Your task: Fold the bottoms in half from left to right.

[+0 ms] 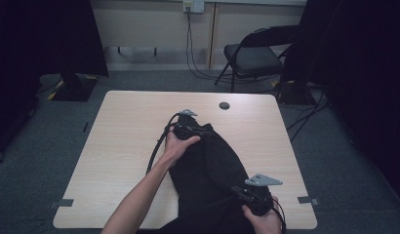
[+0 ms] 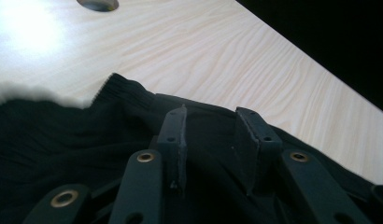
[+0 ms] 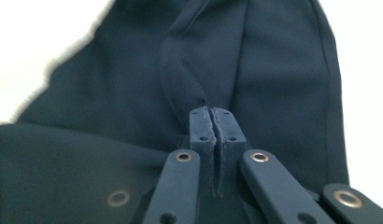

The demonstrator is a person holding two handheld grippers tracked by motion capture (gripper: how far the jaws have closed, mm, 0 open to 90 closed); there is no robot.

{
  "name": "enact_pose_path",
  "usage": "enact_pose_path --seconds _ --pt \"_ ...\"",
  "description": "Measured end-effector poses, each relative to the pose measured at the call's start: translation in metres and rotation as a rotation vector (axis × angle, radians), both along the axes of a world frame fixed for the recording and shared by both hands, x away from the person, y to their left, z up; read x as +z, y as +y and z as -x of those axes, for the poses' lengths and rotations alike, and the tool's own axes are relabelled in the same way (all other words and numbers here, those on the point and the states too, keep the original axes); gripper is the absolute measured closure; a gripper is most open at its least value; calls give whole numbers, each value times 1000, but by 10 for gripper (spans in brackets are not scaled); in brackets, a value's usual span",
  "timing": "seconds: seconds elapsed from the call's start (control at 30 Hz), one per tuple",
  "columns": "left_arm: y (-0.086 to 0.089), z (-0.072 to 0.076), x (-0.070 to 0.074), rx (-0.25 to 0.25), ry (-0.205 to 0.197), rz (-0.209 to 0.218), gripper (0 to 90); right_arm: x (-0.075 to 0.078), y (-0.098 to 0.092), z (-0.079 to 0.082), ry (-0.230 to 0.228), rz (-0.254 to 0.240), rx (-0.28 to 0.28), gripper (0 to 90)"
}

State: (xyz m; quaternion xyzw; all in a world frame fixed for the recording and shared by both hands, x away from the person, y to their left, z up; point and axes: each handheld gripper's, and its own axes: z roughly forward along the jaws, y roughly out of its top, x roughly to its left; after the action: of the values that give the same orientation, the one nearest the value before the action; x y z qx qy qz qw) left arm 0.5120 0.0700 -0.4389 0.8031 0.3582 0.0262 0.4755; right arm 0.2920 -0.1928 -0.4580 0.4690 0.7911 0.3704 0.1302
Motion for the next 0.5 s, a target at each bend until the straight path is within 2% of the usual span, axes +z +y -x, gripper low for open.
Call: enact_pose_path --seconds 0.1,0.17,0.2,0.23,0.3,0.37,0.43,0.47,0.5 --pt "21 6 16 33 -42 -3 561 -4 -10 -1 39 13 -27 852" --pt "35 13 19 34 -49 -30 562 -1 -13 0 22 35 -41 848" --pt "35 13 19 34 -49 -30 568 -1 -13 0 22 35 -41 848" --pt "49 23 15 19 -47 -44 592 4 -19 0 -7 23 -51 790" --pt "53 27 12 19 -47 -43 605 8 -21 0 -24 8 -59 788" --pt "70 42 -4 26 -23 -41 619 18 -24 -7 -75 -37 -65 711" --pt "72 45 -9 25 -16 -47 625 20 -22 -11 -90 -41 -62 688" --pt "72 49 -17 15 -6 -68 628 20 -16 -27 -93 -57 -62 607" --pt "72 49 -17 15 -6 -68 628 20 -16 -27 -93 -57 -62 607"
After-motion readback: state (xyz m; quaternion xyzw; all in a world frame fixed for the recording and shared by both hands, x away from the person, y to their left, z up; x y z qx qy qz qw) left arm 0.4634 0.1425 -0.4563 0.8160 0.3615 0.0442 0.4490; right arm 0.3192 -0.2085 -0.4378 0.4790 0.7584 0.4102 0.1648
